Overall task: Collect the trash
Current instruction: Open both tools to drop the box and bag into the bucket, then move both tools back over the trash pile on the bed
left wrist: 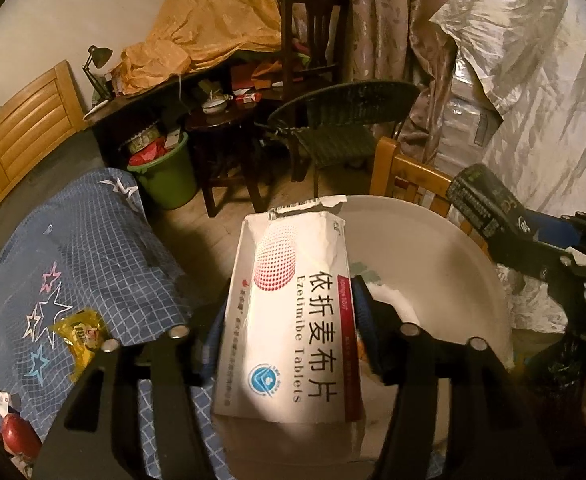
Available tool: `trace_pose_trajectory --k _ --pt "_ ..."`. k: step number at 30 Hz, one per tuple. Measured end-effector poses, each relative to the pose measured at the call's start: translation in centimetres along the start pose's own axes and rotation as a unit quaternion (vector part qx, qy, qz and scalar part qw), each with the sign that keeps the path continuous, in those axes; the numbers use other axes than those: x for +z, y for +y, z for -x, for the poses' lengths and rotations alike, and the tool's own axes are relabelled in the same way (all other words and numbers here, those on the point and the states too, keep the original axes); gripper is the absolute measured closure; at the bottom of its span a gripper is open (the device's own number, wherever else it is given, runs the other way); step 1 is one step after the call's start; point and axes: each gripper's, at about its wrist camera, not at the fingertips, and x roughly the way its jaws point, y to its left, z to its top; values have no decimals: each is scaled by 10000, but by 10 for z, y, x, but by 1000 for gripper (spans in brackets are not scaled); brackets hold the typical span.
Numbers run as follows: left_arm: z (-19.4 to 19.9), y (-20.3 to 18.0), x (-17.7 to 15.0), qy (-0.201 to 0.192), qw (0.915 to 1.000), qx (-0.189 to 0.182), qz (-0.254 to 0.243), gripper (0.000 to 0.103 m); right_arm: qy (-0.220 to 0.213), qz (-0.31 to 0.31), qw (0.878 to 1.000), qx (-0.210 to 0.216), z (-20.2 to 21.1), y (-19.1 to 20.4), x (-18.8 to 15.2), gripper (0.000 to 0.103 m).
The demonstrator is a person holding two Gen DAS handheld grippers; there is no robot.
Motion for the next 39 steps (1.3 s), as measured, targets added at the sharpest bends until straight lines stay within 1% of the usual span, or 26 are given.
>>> trace_pose_trajectory --k 1,2,6,13,20,23,27,30,34,36,39 --pt "-1 1 1 13 10000 4 21 32 -24 7 10000 -50 -1 0 1 42" --pt "-2 3 1 8 10000 10 48 30 -52 3 10000 -71 -1 1 2 41" --pt "-3 12 4 3 9998 51 193 30 -114 -75 9999 -48 1 -2 5 41" --pt "0 20 0 -11 9994 162 290 30 -91 -194 9997 -63 1 -6 1 41" --pt "8 25 -6 -92 9986 443 274 29 -198 -203 9996 -45 7 1 -2 41" --pt "15 29 -9 -150 9976 608 282 28 -310 -191 9993 -94 12 6 -3 40" --pt "26 35 -14 -282 9949 933 275 26 -524 -132 9983 -217 22 17 -5 37" --pt "34 40 -18 -344 9927 1114 303 25 -704 -79 9968 -359 30 26 -7 33" --pt "50 48 -28 -472 9887 1366 391 21 -1056 -77 9932 -492 46 41 -12 27" --pt "60 55 -37 -569 9848 1571 467 18 -1201 -109 9912 -543 51 46 -14 25" --pt "75 70 -53 -663 9786 1818 694 14 -1660 -215 9838 -639 67 61 -23 20"
